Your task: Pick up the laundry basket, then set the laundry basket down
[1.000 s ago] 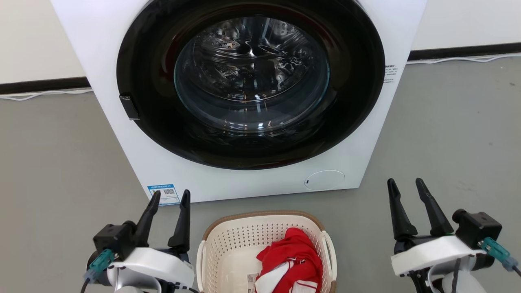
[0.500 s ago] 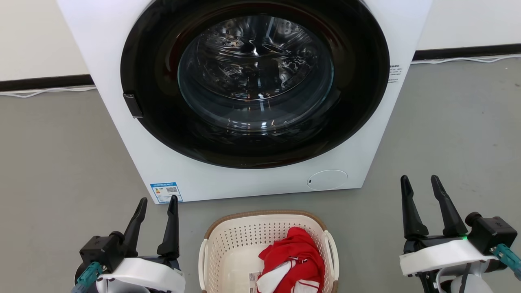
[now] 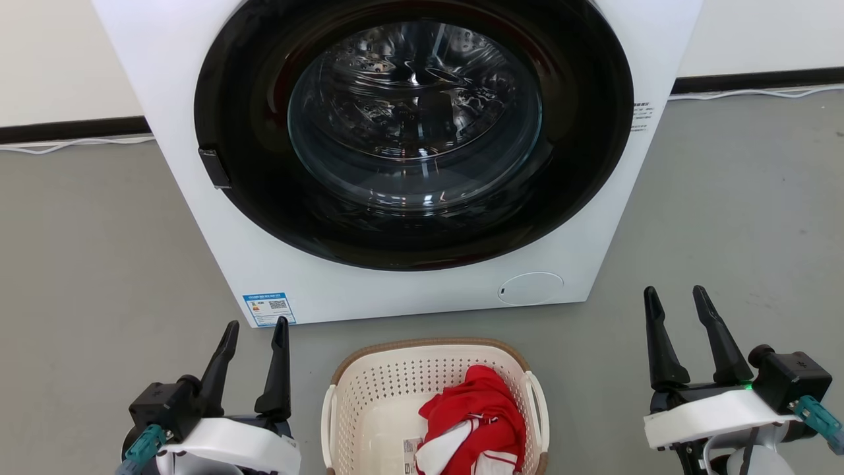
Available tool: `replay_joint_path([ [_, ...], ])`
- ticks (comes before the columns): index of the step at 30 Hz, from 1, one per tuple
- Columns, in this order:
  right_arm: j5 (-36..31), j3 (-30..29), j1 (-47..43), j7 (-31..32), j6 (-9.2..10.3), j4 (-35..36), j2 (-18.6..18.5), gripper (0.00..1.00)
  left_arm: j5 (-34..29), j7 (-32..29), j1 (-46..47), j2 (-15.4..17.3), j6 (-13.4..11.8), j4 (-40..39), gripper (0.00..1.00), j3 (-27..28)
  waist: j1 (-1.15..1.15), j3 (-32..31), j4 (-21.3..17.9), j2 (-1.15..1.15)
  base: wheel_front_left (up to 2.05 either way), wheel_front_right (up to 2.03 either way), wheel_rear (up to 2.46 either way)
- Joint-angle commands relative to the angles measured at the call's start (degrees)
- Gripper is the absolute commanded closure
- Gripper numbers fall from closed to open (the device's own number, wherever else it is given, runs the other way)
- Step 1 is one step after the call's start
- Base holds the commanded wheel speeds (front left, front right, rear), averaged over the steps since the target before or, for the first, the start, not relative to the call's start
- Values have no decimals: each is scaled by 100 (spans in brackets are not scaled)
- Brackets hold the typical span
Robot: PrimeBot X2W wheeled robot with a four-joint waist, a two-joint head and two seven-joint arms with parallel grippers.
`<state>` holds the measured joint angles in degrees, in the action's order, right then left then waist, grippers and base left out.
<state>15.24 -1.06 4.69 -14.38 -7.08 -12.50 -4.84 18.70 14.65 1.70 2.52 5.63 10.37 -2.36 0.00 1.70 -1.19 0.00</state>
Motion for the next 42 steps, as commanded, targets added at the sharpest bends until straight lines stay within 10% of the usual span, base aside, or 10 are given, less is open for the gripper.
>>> replay_joint_path([
  [1, -29, 157, 117, -62, -41, 106, -54, 0, 52, 35, 144, 36, 33, -137, 0, 147, 0, 3, -2, 0, 0, 0, 0],
  [17, -18, 178, 126, -62, -41, 57, -44, 0, 136, 35, 176, 36, 77, -14, 0, 82, 0, -17, -11, 0, 0, 0, 0],
  [18, -13, 175, 128, -62, -41, 48, -44, 100, 164, 35, 177, 36, 87, 0, 100, 61, 0, -16, -11, 0, 0, 0, 0],
  [42, 1207, -43, -44, 338, -5, -261, 60, 100, 1289, -336, 17, -32, 66, 350, 100, 58, 0, -39, 9, 0, 0, 0, 0],
])
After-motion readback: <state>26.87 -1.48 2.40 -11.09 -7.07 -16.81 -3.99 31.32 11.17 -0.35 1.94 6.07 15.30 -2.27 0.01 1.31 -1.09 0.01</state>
